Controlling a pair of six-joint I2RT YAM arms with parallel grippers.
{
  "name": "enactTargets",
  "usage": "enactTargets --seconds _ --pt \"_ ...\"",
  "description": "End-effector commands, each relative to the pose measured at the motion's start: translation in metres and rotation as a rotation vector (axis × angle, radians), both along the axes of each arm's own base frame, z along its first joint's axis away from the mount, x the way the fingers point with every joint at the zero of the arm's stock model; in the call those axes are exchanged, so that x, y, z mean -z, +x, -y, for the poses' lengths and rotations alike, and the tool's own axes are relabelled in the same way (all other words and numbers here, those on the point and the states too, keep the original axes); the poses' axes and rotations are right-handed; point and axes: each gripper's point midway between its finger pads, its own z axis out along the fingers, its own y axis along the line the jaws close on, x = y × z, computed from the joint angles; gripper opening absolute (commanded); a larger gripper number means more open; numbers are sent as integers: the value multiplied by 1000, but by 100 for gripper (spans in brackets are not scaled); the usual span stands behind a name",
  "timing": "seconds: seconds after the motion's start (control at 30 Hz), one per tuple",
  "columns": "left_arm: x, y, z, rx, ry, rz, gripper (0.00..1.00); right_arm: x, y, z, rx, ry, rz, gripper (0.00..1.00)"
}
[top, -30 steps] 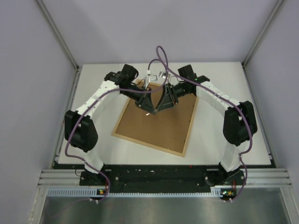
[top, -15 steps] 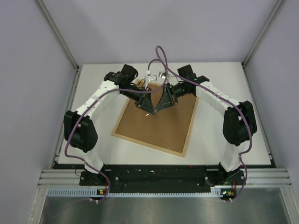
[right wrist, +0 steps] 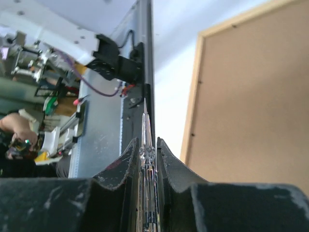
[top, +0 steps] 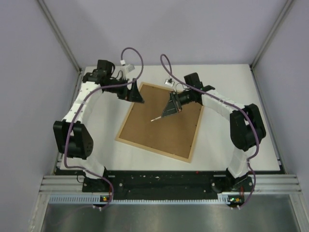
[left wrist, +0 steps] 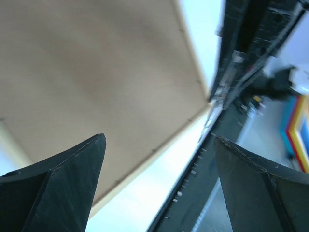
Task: Take the photo out of the frame
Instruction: Adjust the screwdriver, then move the photo frame to the center of the board.
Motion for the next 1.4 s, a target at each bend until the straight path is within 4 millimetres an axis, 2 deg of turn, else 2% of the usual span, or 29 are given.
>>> enactTargets --seconds 0.0,0.07,0.13,0.33,0.43,0.5,0.73,0.9,1.1,1.23,1.3,1.33,1.37 --pt "20 38 -58 -257 233 113 98 -1 44 1 221 -32 20 0" --pt "46 43 -77 -328 318 104 98 8 60 1 298 -60 -7 0" --pt "66 42 -86 -358 352 73 99 17 73 -2 359 -82 -30 0" --pt "117 41 -100 -386 332 -60 98 44 109 -12 529 -156 -89 0" --pt "130 48 -107 -402 306 -92 98 55 120 -17 587 -190 -90 0" --pt "136 55 -121 -438 290 -106 99 64 124 -20 614 -210 -96 0" --pt "164 49 -118 -443 256 -184 98 75 129 -32 649 -204 -129 0" --pt "172 43 -106 -445 179 -247 98 79 134 -39 685 -188 -137 0" --pt "168 35 -90 -425 116 -281 98 86 136 -53 680 -176 -169 0" --pt "162 28 -76 -385 85 -287 98 97 137 -58 670 -179 -200 0" --pt "159 26 -74 -383 74 -284 98 102 136 -60 663 -178 -205 0" --pt "159 21 -62 -349 73 -285 98 102 136 -60 662 -174 -208 0" --pt "158 19 -59 -340 65 -285 98 105 134 -62 654 -173 -218 0"
